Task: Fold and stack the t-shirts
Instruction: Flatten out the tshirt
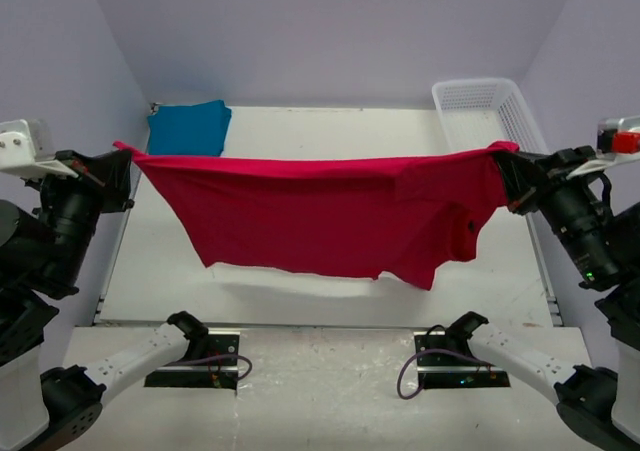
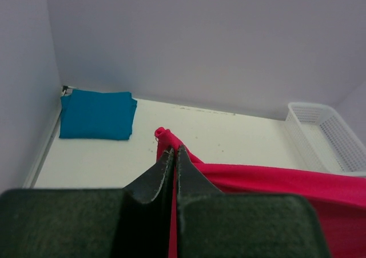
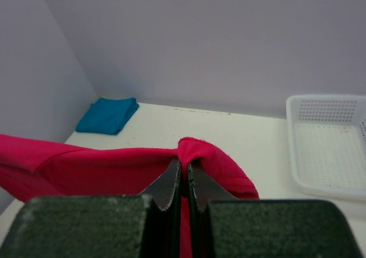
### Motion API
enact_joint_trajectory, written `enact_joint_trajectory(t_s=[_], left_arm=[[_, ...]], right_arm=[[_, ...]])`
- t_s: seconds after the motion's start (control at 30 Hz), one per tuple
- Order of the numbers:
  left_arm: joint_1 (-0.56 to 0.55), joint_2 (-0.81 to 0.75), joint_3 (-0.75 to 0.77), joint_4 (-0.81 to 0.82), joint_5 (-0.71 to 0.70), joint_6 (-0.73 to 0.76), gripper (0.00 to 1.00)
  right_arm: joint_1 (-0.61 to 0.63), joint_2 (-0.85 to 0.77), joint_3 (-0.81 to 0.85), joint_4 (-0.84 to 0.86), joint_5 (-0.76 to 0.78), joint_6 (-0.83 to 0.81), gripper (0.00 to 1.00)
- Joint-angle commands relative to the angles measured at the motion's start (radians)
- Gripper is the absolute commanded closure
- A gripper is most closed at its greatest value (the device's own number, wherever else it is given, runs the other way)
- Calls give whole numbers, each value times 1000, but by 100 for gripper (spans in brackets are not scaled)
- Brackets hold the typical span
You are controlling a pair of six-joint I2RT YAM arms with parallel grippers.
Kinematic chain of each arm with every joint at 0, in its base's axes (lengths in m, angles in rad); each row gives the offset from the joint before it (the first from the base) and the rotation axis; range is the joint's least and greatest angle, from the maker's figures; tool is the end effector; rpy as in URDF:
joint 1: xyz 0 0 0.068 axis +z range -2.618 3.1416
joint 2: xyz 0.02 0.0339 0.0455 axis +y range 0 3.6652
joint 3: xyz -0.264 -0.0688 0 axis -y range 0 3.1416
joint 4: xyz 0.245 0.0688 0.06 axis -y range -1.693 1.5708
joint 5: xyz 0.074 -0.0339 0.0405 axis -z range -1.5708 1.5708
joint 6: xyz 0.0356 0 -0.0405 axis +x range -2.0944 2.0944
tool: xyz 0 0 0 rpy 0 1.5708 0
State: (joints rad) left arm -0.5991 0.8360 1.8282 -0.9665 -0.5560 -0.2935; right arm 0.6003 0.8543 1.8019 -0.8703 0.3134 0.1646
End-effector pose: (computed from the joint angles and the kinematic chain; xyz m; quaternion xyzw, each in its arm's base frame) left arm 0.0362 -0.0019 0.5500 -0.0921 0.6933 -0.1245 0.7039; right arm 0.0462 0.0183 0.5549 -0.0332 0.6798 0.1722 0.7121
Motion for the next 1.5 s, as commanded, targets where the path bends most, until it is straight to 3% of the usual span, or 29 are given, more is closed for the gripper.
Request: enact_joint_trajectory(t_s=[0.0, 0.37, 0.5, 0.6, 0.77, 0.87, 1.0, 1.13, 1.2, 1.23, 1.27, 1.33, 1.37, 1.43, 1.47], left_arm=[[-4, -26, 68, -12, 71, 36, 100], [-4, -41, 105, 29, 168, 54, 100], [-4, -6, 63, 66, 130, 59, 100], [-4, 83, 62, 62, 69, 53, 100], [7, 371, 49, 41, -88, 65, 100], [240, 533, 4, 129, 162, 73, 100], [386, 754, -38, 234, 186, 97, 100], [490, 932, -47, 395, 284, 111, 100], [544, 1014, 19, 419, 291, 83, 100], [555, 1102, 55, 395, 298, 88, 99], [558, 1147, 168, 362, 257, 74, 79], [558, 1170, 130, 491, 237, 121, 67], [559, 1170, 143, 491, 220, 120, 41], [556, 1140, 120, 503, 192, 103, 23], [556, 1111, 91, 523, 197, 102, 8]], right_arm=[[-2, -50, 51, -6, -97, 9, 100], [-4, -64, 194, -49, -307, -7, 100], [-2, -34, 179, -6, -284, -7, 100], [-4, 37, 166, 25, -248, -25, 100], [-11, 262, 206, 50, -123, -88, 100], [-114, 423, 247, 68, -192, -83, 100], [-238, 647, 260, 146, -307, -88, 100], [-313, 908, 397, 154, -307, -82, 100], [-339, 1041, 447, 158, -341, -80, 100], [-355, 1074, 464, 181, -315, -85, 93], [-362, 1104, 476, 192, -353, -94, 81], [-373, 1167, 475, 247, -317, -100, 51], [-376, 1186, 493, 245, -315, -103, 17], [-369, 1163, 463, 243, -217, -108, 10], [-366, 1137, 426, 260, -203, -109, 8]])
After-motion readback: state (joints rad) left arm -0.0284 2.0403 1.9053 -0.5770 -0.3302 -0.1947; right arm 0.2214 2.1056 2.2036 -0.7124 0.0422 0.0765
